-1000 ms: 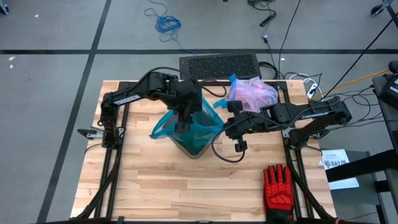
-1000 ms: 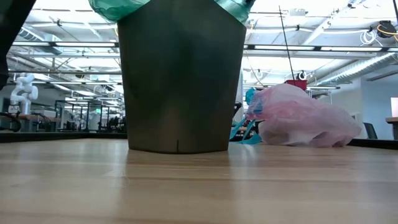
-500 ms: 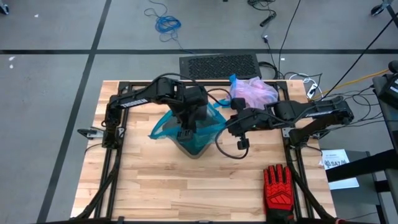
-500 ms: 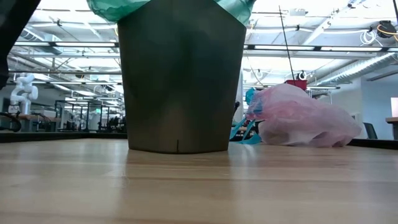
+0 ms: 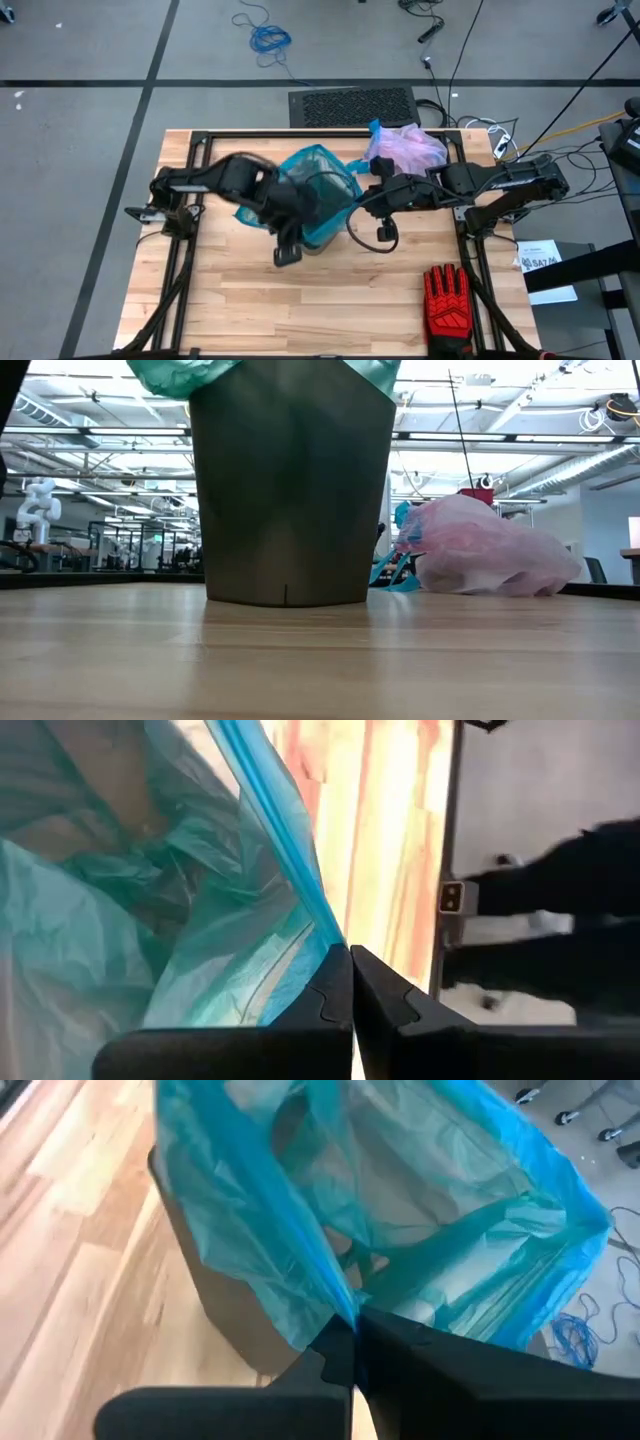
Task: Place trash/remove bag and relplace
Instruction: Insert a new trash bag into the bin
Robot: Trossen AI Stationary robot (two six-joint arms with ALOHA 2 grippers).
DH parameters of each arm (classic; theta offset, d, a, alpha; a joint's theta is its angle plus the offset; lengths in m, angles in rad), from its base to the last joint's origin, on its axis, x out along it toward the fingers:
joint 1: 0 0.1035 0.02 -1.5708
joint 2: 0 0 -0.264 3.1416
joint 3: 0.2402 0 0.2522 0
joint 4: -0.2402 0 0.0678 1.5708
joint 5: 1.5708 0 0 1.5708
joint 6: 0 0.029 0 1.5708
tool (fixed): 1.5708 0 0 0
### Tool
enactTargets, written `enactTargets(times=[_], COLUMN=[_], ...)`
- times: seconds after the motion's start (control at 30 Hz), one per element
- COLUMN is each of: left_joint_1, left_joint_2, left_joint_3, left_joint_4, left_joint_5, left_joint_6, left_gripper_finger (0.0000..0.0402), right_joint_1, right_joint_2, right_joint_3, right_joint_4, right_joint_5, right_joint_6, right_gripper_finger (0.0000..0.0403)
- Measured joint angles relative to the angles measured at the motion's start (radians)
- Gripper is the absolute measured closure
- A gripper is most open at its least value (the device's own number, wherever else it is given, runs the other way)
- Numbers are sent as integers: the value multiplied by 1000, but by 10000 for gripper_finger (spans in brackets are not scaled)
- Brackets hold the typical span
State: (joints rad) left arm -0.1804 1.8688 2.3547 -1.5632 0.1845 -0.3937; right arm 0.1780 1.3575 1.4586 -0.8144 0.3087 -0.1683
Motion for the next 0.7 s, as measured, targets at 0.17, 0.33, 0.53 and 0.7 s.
enactTargets(times=[0.17,0.33,0.53,0.7], left_joint_1=[-76,-99,-145,-209], left_joint_2=[2,4,25,52], left_joint_3=[-5,-5,-5,-5], left_joint_4=[31,27,7,-1], left_joint_5=[-187,-331,-480,-549], left_joint_6=[-105,-210,-346,-446], left_gripper_finger=[401,401,401,401], right_joint_1=[3,-5,-6,25], right_joint_2=[10,26,59,122], right_joint_3=[0,0,0,0], right_joint_4=[69,226,194,116], right_joint_5=[81,209,216,290], right_joint_6=[-19,-147,-103,-27], right_gripper_finger=[403,403,403,403])
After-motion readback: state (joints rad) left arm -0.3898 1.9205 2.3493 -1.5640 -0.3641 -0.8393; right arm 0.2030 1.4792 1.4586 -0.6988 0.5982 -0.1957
